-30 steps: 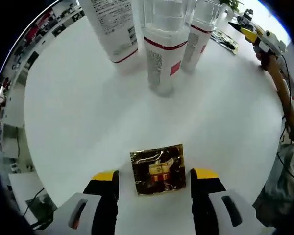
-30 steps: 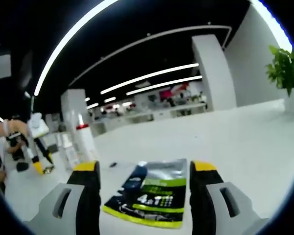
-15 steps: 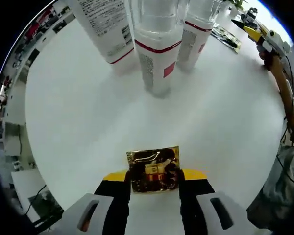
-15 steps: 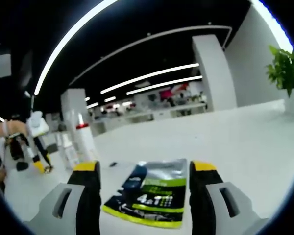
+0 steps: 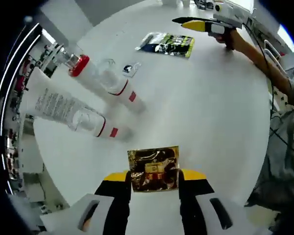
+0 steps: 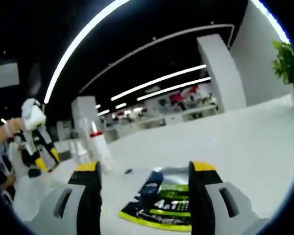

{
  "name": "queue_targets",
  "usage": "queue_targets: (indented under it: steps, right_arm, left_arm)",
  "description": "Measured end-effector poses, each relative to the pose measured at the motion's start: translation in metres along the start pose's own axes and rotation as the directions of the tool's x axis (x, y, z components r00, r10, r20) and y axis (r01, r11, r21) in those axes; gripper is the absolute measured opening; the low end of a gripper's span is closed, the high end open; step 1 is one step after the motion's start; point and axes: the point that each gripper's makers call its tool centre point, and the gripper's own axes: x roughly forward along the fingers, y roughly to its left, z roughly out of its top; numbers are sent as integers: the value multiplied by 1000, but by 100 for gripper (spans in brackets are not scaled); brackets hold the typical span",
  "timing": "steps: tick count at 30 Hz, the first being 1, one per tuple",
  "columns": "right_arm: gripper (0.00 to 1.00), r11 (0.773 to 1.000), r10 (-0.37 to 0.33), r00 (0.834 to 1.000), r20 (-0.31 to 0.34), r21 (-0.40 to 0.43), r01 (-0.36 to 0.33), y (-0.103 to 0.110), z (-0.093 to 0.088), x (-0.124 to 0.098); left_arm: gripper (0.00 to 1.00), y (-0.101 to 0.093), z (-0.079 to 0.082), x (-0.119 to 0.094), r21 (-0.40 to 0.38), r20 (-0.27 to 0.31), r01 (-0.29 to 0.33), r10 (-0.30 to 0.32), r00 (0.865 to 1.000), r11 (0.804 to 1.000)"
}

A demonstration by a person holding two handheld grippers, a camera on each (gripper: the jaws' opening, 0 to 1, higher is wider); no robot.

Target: Arrange the skincare products in the storage area until every visible bottle or jar stands upright without overlapping.

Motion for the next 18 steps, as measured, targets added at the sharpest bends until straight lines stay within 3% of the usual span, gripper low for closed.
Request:
queue_targets:
  steps: [2, 3, 7, 11, 12, 15, 16, 18]
  right_arm:
    - [74, 995, 77, 997, 32, 63, -79, 15, 5, 0]
    - [76, 989, 115, 992, 45, 92, -119, 22, 8, 0]
    - [73, 979, 164, 982, 97, 108, -174, 33, 16, -1]
    - [73, 963, 206, 967, 150, 144, -227, 45, 23, -2]
    - [73, 959, 215, 963, 161, 150, -239, 48, 24, -3]
    - [74, 950, 234, 957, 171, 169, -262, 54, 24, -4]
    - [73, 948, 243, 955, 169, 169, -271, 56, 24, -5]
    - [73, 945, 253, 954, 163, 168, -280, 60, 21, -4]
  left_arm:
    - [39, 2, 11, -4, 0, 55, -30, 30, 998, 1000]
    - [39, 5, 21, -7, -9, 109, -53, 54, 993, 999]
    - [39, 19, 41, -16, -31, 239, -113, 117, 964, 993]
    - [39, 30, 66, -21, -79, 404, -143, 163, 900, 987]
    - [39, 29, 68, -21, -75, 417, -146, 164, 894, 986]
    - [39, 23, 98, -33, -108, 592, -150, 185, 785, 983]
    - [39, 23, 103, -36, -119, 623, -165, 203, 756, 979]
    - [39, 17, 112, -37, -109, 658, -196, 218, 720, 975]
